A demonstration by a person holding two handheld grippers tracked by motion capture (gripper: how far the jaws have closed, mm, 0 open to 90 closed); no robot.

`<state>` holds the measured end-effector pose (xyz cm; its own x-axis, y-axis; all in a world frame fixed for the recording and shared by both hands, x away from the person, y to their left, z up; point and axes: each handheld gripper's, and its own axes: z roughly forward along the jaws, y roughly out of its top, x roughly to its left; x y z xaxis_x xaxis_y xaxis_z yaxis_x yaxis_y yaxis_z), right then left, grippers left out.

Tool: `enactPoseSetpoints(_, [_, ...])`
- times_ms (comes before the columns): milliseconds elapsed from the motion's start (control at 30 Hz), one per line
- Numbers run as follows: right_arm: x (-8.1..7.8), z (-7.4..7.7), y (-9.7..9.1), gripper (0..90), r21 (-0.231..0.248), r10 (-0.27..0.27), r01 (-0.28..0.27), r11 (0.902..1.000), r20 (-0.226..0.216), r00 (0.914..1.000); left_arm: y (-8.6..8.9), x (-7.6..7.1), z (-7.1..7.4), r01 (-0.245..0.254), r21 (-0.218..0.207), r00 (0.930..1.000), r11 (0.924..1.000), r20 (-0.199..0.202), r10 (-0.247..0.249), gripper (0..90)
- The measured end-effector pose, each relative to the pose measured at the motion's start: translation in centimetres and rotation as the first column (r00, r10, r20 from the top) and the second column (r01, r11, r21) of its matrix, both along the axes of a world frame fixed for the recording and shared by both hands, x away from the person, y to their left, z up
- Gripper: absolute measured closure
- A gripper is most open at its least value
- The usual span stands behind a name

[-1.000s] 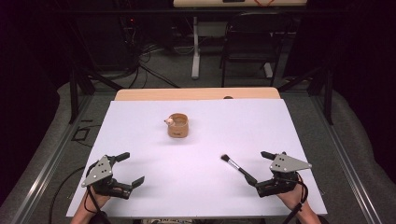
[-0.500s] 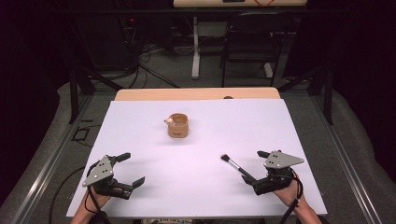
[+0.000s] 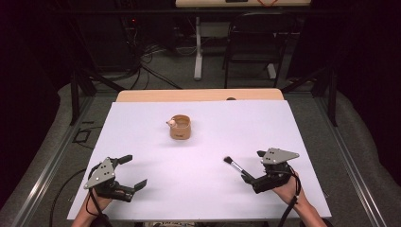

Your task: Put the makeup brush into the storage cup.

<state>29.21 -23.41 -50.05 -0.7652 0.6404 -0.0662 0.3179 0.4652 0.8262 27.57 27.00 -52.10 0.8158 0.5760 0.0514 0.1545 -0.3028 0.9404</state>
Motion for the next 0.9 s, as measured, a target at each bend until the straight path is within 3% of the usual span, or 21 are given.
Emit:
enactPoseSetpoints(500, [1.5, 0.2, 1.2, 0.0, -0.068, -0.002, -0.004, 0.9977, -0.087, 0.9962, 0.1, 0.0, 0.0, 0.006, -0.002, 1.0000, 1.0000, -0.002, -0.006, 0.2])
enactPoseSetpoints(900, [3.2, 1.2, 2.4, 0.0, -0.165, 0.002, -0.034, 0.9857, -0.190, 0.9818, 0.1, 0.0, 0.0, 0.004, -0.002, 1.0000, 1.0000, -0.001, -0.004, 0.2])
